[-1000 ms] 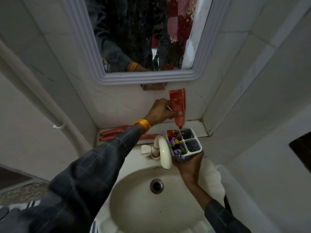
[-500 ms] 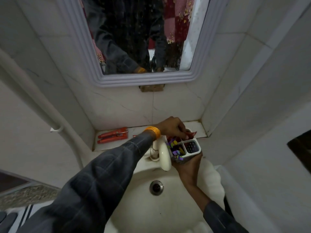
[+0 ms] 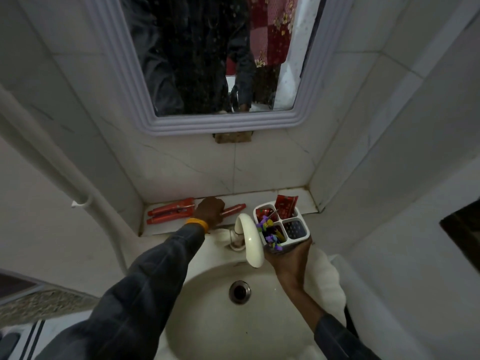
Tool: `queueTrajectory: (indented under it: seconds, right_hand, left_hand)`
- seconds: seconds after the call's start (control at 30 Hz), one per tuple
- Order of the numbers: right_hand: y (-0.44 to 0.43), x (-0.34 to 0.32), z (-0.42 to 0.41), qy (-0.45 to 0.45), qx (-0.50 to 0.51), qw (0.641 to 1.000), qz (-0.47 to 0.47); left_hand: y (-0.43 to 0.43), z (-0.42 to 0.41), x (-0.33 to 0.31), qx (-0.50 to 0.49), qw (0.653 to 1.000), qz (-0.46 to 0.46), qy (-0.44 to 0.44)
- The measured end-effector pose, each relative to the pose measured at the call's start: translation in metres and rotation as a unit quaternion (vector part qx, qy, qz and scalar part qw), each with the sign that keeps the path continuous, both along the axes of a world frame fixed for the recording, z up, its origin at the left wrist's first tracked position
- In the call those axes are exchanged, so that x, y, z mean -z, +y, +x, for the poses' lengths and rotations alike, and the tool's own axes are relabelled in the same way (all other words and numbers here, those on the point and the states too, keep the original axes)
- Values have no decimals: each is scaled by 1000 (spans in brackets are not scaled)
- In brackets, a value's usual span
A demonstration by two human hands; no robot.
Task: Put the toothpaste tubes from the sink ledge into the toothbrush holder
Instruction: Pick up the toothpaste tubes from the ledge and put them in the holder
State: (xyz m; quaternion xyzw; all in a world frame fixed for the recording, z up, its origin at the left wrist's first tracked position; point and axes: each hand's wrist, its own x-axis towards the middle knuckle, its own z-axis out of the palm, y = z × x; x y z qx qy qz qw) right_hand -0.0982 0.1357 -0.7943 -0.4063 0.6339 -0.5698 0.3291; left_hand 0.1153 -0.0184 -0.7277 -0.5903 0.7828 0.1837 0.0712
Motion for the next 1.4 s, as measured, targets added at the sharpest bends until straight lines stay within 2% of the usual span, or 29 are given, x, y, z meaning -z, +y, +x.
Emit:
queueTrajectory:
  seconds: [0.1,0.2,0.27,0.33,0.47,0.53,0.77,0.93,1.07,1.17,1.27,1.33,1.4]
  right_hand:
    - [0,0,-1,-4,1,1000,0]
    - [0,-2,-1,-4,7,1000,7]
    - [0,-1,-1,1,14,1000,11]
    - [0,-2,0,7,20,1000,14]
    - [-1,-4,1,6,25,1000,15]
    - [-1,-6,0,2,26,1000,14]
    - [-1,-8,1,-5,26,999,17]
    - [-4,-13,0,-6,21,1000,18]
    - [-2,-14,1,4,36,999,17]
    - [-2,-12,1,6,36,999,21]
    - [-3,-10,-2,2,35,999,18]
    - [-3,-7,-3,-1,33,999,17]
    - [-4,-5,-3,-2,33,999,17]
  left_hand:
    - [-7,-5,-15,-34,998,-28,52]
    - [-21,-7,-44,-88,980,-51,173]
    - [-28,-10,-67,-77,969,-54,226]
    - [-30,-14,-88,-26,967,-46,251]
    - [-28,-27,-124,92,972,-29,214]
    - [-26,-30,-138,118,971,-44,204]
    - [-20,-37,-174,140,946,-2,291]
    - [-2,-85,-144,189,957,-24,218]
    - [7,-108,-110,207,966,-80,132]
    - [8,-112,-93,195,970,-92,114]
    - [7,-102,-86,168,972,-86,143]
    - [3,-84,-84,139,965,-78,206]
    - [1,-55,-81,65,956,-82,276]
